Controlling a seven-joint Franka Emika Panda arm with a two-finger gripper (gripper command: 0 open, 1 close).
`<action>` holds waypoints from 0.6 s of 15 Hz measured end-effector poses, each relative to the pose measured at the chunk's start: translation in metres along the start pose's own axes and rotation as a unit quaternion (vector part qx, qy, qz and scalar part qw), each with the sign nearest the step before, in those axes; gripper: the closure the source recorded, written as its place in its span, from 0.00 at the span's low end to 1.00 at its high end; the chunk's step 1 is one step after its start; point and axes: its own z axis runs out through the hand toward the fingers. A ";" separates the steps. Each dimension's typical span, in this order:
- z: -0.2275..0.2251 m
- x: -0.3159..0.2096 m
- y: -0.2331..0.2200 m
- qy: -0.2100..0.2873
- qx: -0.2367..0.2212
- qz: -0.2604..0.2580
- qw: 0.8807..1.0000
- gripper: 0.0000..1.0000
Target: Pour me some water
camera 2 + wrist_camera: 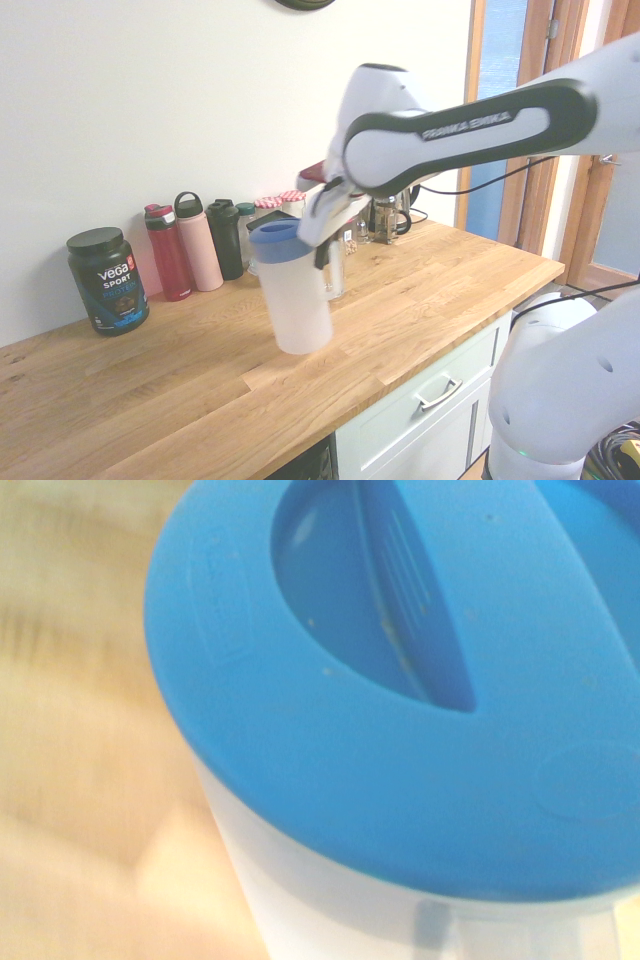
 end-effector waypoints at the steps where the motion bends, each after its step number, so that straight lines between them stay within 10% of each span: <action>1: -0.013 -0.002 0.023 -0.007 0.005 -0.007 1.000 1.00; 9: -0.033 0.014 0.182 -0.025 0.012 -0.074 0.997 1.00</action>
